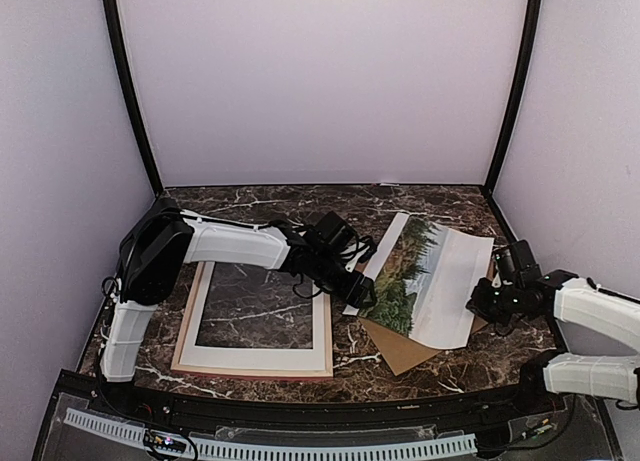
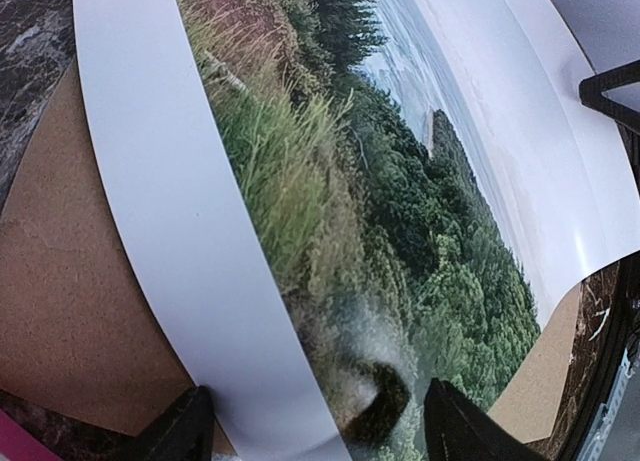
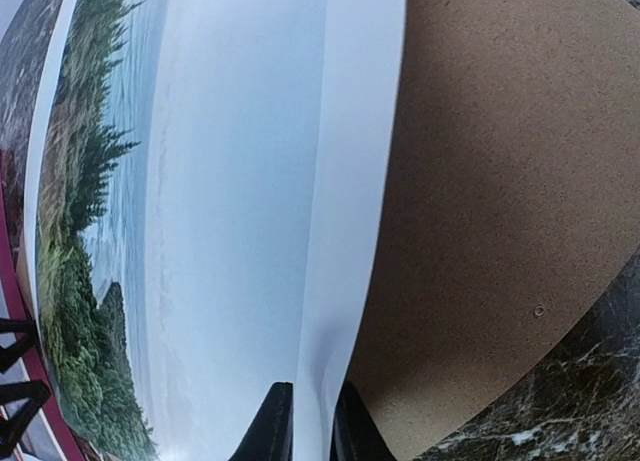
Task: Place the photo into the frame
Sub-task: Pick up the photo from the backboard.
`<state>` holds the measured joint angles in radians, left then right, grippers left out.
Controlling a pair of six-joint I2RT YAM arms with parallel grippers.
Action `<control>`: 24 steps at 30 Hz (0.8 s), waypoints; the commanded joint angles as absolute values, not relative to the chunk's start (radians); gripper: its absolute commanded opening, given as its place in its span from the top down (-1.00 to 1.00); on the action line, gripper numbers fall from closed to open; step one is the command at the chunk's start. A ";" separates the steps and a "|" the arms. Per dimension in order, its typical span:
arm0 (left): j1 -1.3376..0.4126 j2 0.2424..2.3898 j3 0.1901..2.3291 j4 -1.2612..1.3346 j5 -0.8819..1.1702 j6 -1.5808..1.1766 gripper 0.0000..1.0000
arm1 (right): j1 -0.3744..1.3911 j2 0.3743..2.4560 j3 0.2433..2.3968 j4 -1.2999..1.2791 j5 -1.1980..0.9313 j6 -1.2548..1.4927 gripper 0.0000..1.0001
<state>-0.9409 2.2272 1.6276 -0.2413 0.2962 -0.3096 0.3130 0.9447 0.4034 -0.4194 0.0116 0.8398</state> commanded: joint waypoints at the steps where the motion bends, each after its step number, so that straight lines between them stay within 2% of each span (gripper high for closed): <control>1: -0.949 2.201 1.598 -0.270 0.282 -0.301 -0.51 | 0.300 0.963 0.486 -0.407 0.030 0.773 0.83; 3: -0.948 2.190 1.599 -0.264 0.274 -0.296 -0.57 | 0.299 0.962 0.545 -0.450 0.030 0.747 1.00; 8: -0.948 2.109 1.564 -0.220 0.205 -0.275 -0.73 | 0.298 0.982 0.692 -0.534 -0.046 0.737 1.00; 14: -0.958 1.931 1.432 -0.035 0.091 -0.225 -0.80 | 0.299 1.036 0.873 -0.594 -0.176 0.773 1.00; 19: -1.025 1.786 1.348 0.087 -0.003 -0.062 -0.87 | 0.308 1.069 0.981 -0.568 -0.270 0.838 1.00; 24: -1.107 1.739 1.333 0.165 -0.075 0.114 -0.97 | 0.363 1.117 1.082 -0.528 -0.312 0.893 1.00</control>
